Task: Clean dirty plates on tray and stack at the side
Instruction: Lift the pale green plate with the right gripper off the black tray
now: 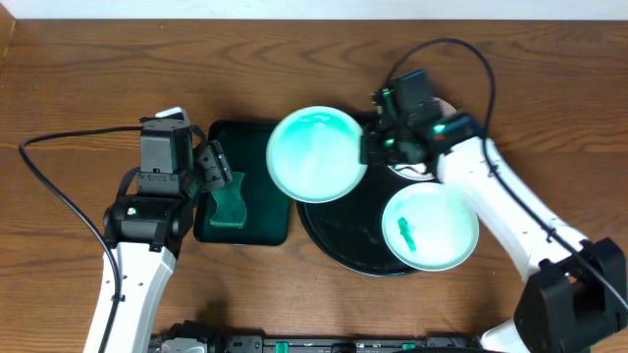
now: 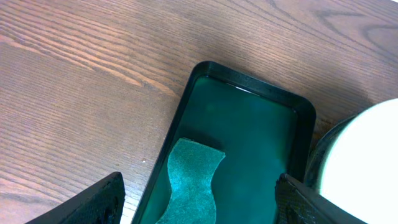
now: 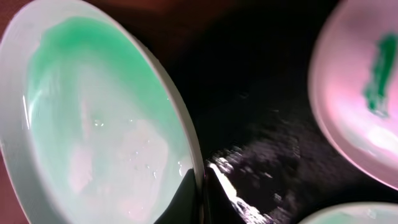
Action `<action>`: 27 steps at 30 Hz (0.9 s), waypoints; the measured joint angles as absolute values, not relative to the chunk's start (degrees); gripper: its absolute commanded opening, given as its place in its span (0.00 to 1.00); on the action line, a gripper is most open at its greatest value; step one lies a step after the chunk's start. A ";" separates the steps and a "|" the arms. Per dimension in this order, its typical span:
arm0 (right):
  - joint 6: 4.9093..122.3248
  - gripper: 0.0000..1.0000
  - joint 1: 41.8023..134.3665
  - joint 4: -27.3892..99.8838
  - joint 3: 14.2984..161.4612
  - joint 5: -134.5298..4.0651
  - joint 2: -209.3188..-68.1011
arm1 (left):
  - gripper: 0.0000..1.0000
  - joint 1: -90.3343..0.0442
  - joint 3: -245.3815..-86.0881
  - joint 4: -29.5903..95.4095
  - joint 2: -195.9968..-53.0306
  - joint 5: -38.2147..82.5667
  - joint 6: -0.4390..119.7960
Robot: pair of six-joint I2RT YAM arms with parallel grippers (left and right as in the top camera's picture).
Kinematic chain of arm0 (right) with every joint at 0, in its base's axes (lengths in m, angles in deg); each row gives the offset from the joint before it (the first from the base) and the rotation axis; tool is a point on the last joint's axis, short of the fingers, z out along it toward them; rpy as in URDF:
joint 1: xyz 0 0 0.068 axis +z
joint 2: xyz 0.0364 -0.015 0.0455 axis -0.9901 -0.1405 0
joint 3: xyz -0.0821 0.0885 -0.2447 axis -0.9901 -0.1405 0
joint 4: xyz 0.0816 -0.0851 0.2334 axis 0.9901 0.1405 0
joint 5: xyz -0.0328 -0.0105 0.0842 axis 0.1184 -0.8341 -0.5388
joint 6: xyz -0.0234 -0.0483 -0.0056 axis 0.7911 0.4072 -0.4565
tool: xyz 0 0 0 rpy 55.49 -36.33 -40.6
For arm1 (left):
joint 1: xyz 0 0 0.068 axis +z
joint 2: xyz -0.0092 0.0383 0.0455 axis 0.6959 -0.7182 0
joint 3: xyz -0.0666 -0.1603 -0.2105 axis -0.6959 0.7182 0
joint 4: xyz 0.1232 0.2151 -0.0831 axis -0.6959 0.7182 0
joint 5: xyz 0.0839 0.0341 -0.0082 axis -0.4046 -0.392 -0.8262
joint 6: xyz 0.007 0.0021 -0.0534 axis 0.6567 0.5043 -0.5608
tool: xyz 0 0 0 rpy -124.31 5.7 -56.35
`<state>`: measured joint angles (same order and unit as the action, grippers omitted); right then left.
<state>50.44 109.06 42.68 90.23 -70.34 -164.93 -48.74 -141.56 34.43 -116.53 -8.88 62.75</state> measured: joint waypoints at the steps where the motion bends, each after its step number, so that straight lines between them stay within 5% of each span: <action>1: 49.58 0.01 110.50 41.59 90.23 -68.89 -164.95 | 0.78 -48.74 -141.56 34.43 -116.53 -8.86 62.75; 13: 41.85 0.01 125.58 28.21 90.23 -53.09 -167.99 | 0.78 -48.74 -141.56 34.43 -116.53 -8.88 62.77; 27: 40.89 0.01 127.85 21.99 90.23 -43.47 -173.32 | 0.78 -48.74 -141.56 34.45 -116.53 -8.88 62.77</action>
